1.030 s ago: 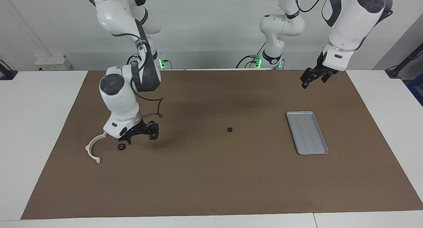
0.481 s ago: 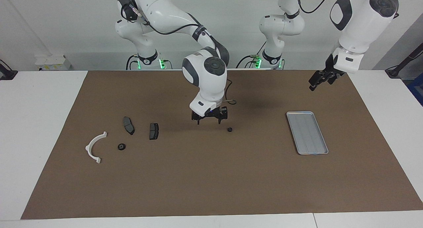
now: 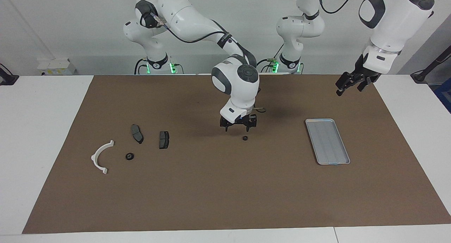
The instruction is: Place bearing gear from tray to pile
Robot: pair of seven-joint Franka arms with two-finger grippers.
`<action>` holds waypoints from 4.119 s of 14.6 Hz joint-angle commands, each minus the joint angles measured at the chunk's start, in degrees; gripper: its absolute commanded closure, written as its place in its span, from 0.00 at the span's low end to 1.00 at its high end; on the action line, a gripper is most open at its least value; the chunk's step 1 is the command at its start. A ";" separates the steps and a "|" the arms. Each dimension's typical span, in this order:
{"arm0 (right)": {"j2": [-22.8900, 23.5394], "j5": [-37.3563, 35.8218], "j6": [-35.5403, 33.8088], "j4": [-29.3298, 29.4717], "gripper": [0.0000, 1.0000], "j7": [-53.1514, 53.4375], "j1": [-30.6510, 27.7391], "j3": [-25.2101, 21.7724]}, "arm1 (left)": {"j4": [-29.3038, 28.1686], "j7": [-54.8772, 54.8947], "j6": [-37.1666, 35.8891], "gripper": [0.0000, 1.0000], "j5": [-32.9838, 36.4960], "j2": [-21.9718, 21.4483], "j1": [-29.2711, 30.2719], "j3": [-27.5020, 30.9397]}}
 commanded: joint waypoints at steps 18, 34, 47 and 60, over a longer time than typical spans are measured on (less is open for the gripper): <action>4.29 0.19 9.10 -0.96 0.04 2.20 1.60 0.42 | 0.82 1.99 -1.00 0.00 2.00 0.74 0.36 -3.65; 2.80 0.27 -1.32 3.76 1.00 -4.19 -3.22 0.24 | 0.82 5.07 -0.47 0.00 -0.55 0.74 0.71 -3.65; -9.76 0.89 -0.16 -12.53 1.00 -48.24 -31.78 0.33 | 0.82 4.98 -0.74 0.00 -0.46 0.74 0.44 -3.65; -13.38 0.98 15.78 -29.70 1.00 -52.81 -35.93 0.33 | 0.82 4.98 -0.74 0.00 -0.55 0.74 0.44 -3.65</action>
